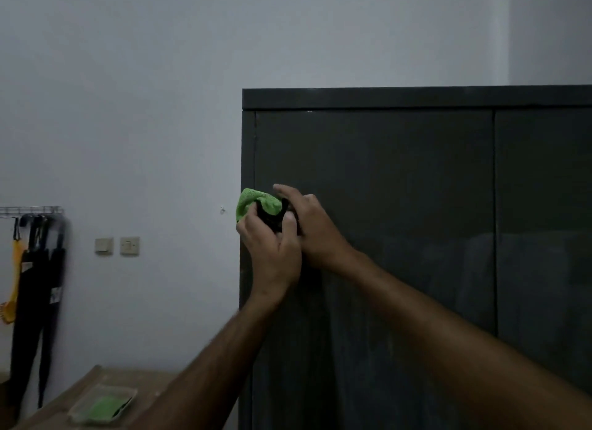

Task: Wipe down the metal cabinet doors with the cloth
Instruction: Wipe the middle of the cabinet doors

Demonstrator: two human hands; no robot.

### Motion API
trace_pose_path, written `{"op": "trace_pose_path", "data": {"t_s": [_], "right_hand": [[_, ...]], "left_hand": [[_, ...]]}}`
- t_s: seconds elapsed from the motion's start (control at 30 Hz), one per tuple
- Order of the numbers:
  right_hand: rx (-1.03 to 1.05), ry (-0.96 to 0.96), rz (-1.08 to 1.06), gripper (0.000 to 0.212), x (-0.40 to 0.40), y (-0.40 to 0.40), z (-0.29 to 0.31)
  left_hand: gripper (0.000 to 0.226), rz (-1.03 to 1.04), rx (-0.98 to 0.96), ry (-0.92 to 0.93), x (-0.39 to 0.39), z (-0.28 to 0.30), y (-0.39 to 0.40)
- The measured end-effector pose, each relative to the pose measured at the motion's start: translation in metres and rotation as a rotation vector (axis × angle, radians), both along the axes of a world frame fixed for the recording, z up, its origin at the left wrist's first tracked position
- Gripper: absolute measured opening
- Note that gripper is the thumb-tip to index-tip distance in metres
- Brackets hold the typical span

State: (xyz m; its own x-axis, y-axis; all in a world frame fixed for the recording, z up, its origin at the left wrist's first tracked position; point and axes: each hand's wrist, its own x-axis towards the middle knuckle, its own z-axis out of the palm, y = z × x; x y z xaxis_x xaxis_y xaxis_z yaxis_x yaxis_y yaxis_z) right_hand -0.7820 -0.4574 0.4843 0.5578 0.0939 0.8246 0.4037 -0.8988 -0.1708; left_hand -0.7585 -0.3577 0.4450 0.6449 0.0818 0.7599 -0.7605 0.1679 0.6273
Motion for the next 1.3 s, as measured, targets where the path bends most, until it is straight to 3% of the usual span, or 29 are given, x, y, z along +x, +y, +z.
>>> {"op": "trace_pose_path", "data": {"t_s": [0.17, 0.23, 0.33, 0.4, 0.5, 0.63, 0.77, 0.9, 1.03, 1.07, 1.2, 1.23, 1.3], "right_hand": [[0.103, 0.039, 0.176, 0.059, -0.04, -0.018, 0.008], [0.154, -0.004, 0.113, 0.058, -0.054, -0.03, 0.005], [0.205, -0.218, -0.063, 0.046, -0.076, -0.06, -0.008], [0.246, -0.36, -0.191, 0.038, -0.095, -0.09, -0.018], [0.258, -0.444, -0.373, 0.033, -0.126, -0.138, -0.033], [0.132, -0.501, -0.551, 0.031, -0.155, -0.184, -0.056], [0.137, -0.503, -0.649, 0.034, -0.17, -0.209, -0.085], [0.188, -0.431, -0.706, 0.04, -0.175, -0.221, -0.119], [0.181, -0.319, -0.717, 0.043, -0.18, -0.231, -0.137], [0.157, -0.301, -0.713, 0.044, -0.182, -0.233, -0.14], [0.043, -0.245, -0.666, 0.046, -0.194, -0.244, -0.145], [0.025, -0.231, -0.665, 0.048, -0.198, -0.248, -0.144], [0.013, -0.219, -0.677, 0.051, -0.205, -0.254, -0.142]], "left_hand": [[0.075, 0.153, -0.109, 0.14, -0.001, 0.022, -0.025], [0.076, 0.229, -0.149, 0.198, 0.002, 0.031, -0.035], [0.058, 0.309, -0.193, 0.214, 0.008, 0.037, -0.043], [0.054, 0.346, -0.146, 0.089, 0.015, 0.029, -0.043], [0.069, 0.351, 0.02, -0.249, 0.035, 0.007, -0.028], [0.092, 0.418, 0.488, -0.643, 0.067, -0.019, 0.013], [0.08, 0.561, 0.786, -0.981, 0.092, -0.047, 0.048], [0.094, 0.609, 0.804, -0.914, 0.097, -0.037, 0.056], [0.065, 0.611, 0.606, -0.702, 0.071, -0.02, 0.008], [0.061, 0.61, 0.642, -0.765, 0.067, -0.026, -0.001], [0.064, 0.635, 0.989, -1.305, 0.093, -0.05, 0.014], [0.071, 0.644, 1.012, -1.313, 0.099, -0.043, 0.019], [0.072, 0.681, 0.866, -1.095, 0.094, -0.027, 0.014]]}}
